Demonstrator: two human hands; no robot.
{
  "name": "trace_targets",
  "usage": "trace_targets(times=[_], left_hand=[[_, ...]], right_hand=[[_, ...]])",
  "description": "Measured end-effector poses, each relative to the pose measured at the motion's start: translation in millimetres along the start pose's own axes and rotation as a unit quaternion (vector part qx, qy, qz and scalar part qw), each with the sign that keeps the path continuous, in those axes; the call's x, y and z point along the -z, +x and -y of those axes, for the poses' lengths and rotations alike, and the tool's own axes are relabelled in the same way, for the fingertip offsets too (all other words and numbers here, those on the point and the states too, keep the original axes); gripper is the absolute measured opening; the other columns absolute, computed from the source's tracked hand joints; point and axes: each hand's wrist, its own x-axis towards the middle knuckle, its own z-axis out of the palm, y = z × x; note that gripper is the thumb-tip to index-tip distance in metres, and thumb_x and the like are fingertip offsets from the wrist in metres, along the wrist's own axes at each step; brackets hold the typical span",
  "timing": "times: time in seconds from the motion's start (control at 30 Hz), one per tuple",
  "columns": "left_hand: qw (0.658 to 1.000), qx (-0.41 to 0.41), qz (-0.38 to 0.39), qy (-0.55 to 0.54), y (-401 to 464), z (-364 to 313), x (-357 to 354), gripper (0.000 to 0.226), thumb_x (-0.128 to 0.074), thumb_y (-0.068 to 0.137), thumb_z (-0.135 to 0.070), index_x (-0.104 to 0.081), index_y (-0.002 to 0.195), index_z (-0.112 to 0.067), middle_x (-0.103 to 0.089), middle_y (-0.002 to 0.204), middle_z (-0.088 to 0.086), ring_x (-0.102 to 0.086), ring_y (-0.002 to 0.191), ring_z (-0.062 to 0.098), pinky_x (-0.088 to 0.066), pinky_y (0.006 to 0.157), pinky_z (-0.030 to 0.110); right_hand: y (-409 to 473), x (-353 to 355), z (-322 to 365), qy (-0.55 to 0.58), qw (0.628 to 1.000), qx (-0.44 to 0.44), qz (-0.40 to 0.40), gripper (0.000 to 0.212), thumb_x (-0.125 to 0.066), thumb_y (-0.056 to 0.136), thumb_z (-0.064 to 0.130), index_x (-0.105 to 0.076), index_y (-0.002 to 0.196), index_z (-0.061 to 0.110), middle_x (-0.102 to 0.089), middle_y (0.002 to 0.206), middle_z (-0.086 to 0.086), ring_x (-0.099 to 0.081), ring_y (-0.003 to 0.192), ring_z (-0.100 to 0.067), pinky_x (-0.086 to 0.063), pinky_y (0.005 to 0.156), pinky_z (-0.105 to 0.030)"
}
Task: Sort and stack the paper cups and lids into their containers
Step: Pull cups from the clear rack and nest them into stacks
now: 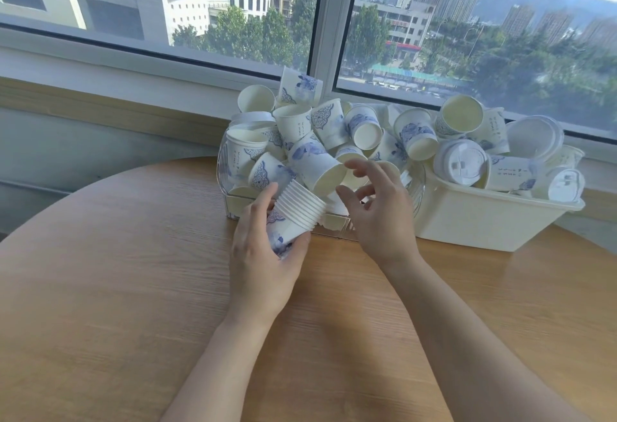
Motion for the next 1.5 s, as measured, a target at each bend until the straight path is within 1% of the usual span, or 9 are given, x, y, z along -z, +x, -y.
trace_targets(times=[0.23,0.4,0.5,0.67,0.83,1.0,1.13,1.27,1.5], left_hand=[[1.0,-0.011,0.011,-0.017,0,3,-2,0.086,-0.088,0.081,-0.018,-0.042,0.153,-0.03,-0.055,0.131,-0.014,-0.058,0.118,0.008,-0.048,0.1,0.023],[0.999,-0.022,0.021,-0.024,0,1,-2,0.085,-0.087,0.081,-0.015,-0.042,0.152,-0.032,-0.056,0.133,-0.012,-0.054,0.121,0.002,-0.037,0.1,0.006],[0.999,-0.032,0.024,-0.024,0,-1,-3,0.082,-0.086,0.083,-0.014,-0.045,0.152,-0.027,-0.057,0.136,-0.011,-0.049,0.122,-0.009,-0.033,0.1,0.003],[0.996,-0.059,0.049,-0.042,-2,-2,-4,0.082,-0.085,0.084,-0.016,-0.043,0.153,-0.029,-0.05,0.135,-0.025,-0.052,0.125,-0.004,-0.036,0.103,0.007],[0.992,-0.092,0.073,-0.04,-6,-2,-8,0.082,-0.085,0.084,-0.016,-0.043,0.153,-0.027,-0.054,0.137,-0.01,-0.057,0.123,0.009,-0.042,0.103,0.014],[0.992,-0.096,0.071,-0.037,-6,-2,-12,0.084,-0.087,0.083,-0.014,-0.043,0.154,-0.028,-0.056,0.136,-0.01,-0.059,0.12,0.011,-0.044,0.104,0.018],[0.992,-0.088,0.079,-0.038,-8,-1,-13,0.084,-0.086,0.083,-0.015,-0.044,0.154,-0.03,-0.059,0.137,-0.009,-0.059,0.125,0.012,-0.045,0.108,0.023],[0.992,-0.093,0.078,-0.029,-11,1,-15,0.078,-0.085,0.084,-0.011,-0.05,0.151,-0.026,-0.061,0.137,-0.007,-0.06,0.124,0.016,-0.05,0.106,0.039],[0.994,-0.075,0.076,-0.024,-10,-3,-17,0.079,-0.083,0.084,-0.014,-0.046,0.154,-0.026,-0.059,0.134,-0.013,-0.06,0.121,0.011,-0.052,0.103,0.033]], right_hand=[[28,-9,4,-0.005,0.998,-0.034,-0.049,0.007,-0.069,0.097,0.027,-0.074,0.099,0.032,-0.069,0.099,0.015,-0.064,0.074,-0.006,-0.058,0.078,-0.041],[36,12,3,0.005,0.997,-0.038,-0.07,0.01,-0.062,0.102,0.031,-0.071,0.1,0.035,-0.069,0.089,0.021,-0.063,0.083,-0.001,-0.048,0.072,-0.019],[36,26,-3,0.018,0.998,-0.046,-0.04,0.015,-0.062,0.103,0.031,-0.076,0.108,0.032,-0.072,0.091,0.021,-0.065,0.086,-0.003,-0.051,0.077,-0.025],[30,36,-6,0.058,0.993,-0.09,0.055,0.015,-0.068,0.099,0.025,-0.08,0.108,0.028,-0.077,0.094,0.015,-0.068,0.091,-0.003,-0.055,0.088,-0.031],[11,33,2,0.104,0.978,-0.119,0.14,0.018,-0.066,0.101,0.022,-0.08,0.111,0.027,-0.079,0.097,0.015,-0.07,0.094,0.005,-0.051,0.083,-0.017],[-19,21,2,0.216,0.955,-0.151,0.136,0.042,-0.055,0.103,0.052,-0.066,0.138,0.031,-0.071,0.129,0.017,-0.062,0.126,0.001,-0.049,0.111,-0.035],[-38,9,10,0.26,0.949,-0.131,0.121,0.028,-0.048,0.106,0.04,-0.072,0.105,0.055,-0.074,0.114,0.027,-0.064,0.116,0.007,-0.05,0.103,-0.022],[-46,2,7,0.29,0.944,-0.133,0.087,0.027,-0.052,0.1,0.047,-0.076,0.108,0.037,-0.073,0.113,-0.008,-0.069,0.105,-0.016,-0.05,0.102,-0.05],[-31,12,-5,0.149,0.979,-0.112,0.083,0.039,-0.058,0.104,0.042,-0.06,0.142,0.034,-0.07,0.122,0.016,-0.065,0.109,0.003,-0.054,0.096,-0.028]])
